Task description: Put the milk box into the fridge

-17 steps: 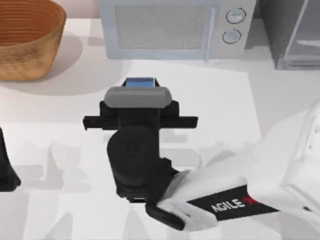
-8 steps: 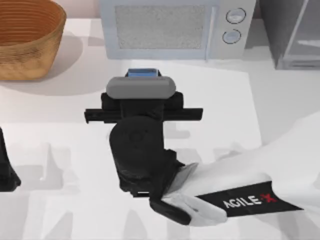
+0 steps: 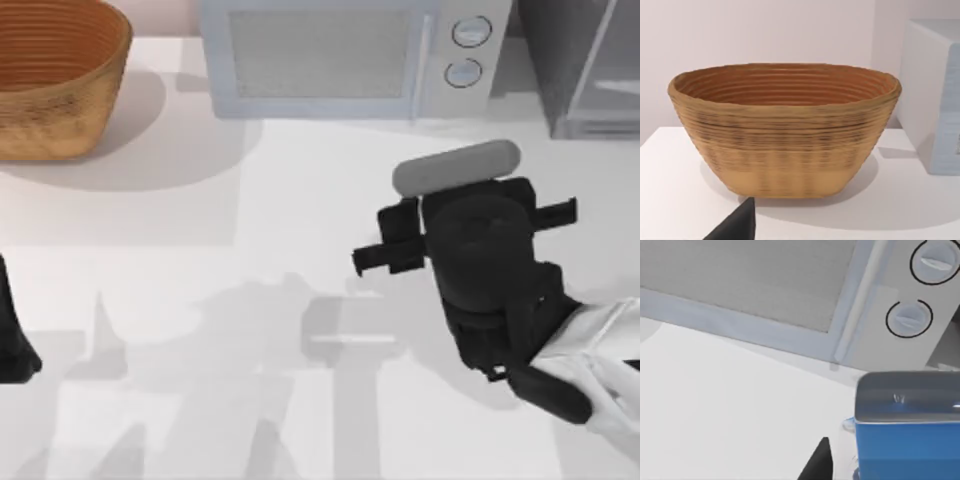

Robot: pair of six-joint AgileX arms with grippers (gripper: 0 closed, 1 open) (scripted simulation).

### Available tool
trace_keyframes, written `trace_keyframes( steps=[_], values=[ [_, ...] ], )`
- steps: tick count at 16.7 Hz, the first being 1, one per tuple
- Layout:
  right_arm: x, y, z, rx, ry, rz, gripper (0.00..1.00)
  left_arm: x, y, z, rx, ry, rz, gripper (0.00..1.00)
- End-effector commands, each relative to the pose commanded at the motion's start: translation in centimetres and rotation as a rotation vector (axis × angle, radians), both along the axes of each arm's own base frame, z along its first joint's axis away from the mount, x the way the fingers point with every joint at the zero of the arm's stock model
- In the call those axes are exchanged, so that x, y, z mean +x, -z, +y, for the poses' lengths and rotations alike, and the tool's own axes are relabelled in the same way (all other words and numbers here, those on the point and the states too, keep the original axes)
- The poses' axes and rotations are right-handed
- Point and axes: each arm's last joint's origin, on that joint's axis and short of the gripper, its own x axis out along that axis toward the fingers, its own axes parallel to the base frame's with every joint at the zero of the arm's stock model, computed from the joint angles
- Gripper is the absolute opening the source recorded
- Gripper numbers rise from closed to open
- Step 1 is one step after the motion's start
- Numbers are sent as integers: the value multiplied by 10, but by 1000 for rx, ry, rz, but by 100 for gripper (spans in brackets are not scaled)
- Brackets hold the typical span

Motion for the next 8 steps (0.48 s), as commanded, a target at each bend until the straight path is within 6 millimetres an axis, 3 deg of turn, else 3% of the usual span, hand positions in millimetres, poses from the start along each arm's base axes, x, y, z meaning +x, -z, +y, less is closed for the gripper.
trace_keyframes(
  steps=[4,8],
  values=[
    [-31,-7,-90,21,-27,116,0,0,0,0,0,0,0,100],
    [-71,-29,-152,148,-46,5,0,0,0,0,0,0,0,100]
  ],
)
